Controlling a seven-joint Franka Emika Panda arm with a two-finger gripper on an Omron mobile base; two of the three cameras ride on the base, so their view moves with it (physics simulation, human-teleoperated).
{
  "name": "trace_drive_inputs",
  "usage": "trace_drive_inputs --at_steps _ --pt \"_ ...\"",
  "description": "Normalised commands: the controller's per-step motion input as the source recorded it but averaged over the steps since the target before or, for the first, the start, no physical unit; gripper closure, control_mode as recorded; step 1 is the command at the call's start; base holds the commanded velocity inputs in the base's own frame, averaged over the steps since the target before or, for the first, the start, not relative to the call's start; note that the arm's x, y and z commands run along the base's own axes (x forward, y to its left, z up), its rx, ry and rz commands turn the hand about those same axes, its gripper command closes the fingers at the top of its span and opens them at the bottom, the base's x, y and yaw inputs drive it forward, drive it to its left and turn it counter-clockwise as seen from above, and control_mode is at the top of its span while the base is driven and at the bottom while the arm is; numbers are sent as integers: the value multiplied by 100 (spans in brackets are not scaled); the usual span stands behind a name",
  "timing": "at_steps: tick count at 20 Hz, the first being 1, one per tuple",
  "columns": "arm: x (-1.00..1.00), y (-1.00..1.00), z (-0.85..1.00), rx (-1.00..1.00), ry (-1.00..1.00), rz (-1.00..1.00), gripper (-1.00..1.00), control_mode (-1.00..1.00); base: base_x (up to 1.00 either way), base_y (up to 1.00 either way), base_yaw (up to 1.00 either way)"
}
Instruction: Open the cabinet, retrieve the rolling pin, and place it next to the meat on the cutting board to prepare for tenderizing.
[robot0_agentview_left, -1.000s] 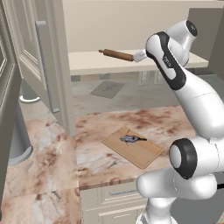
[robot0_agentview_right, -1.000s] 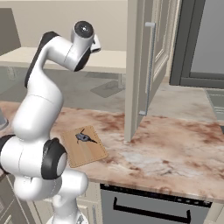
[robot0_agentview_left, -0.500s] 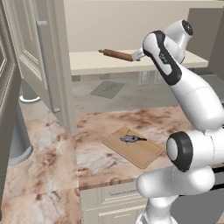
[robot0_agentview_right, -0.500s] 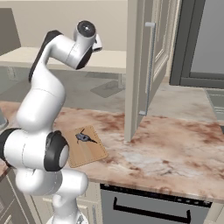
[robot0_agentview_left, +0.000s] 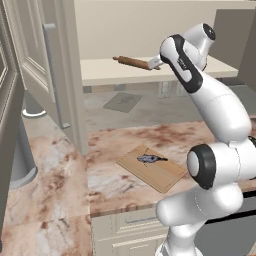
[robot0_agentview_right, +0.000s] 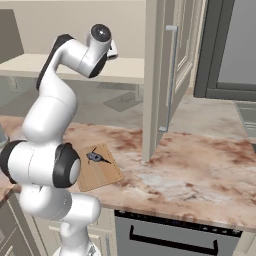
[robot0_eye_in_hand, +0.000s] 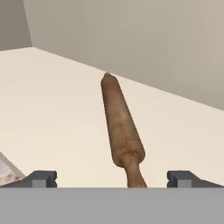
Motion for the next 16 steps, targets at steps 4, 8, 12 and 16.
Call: trace_drive_inputs --at_steps 4,8,12,16 --pt "19 2 -3 0 0 0 -100 -100 0 0 0" --pt "21 1 -3 0 0 0 -100 -100 0 0 0" --pt "25 6 -3 0 2 0 -100 -100 0 0 0" --pt "14 7 -7 0 1 0 -100 -100 0 0 0"
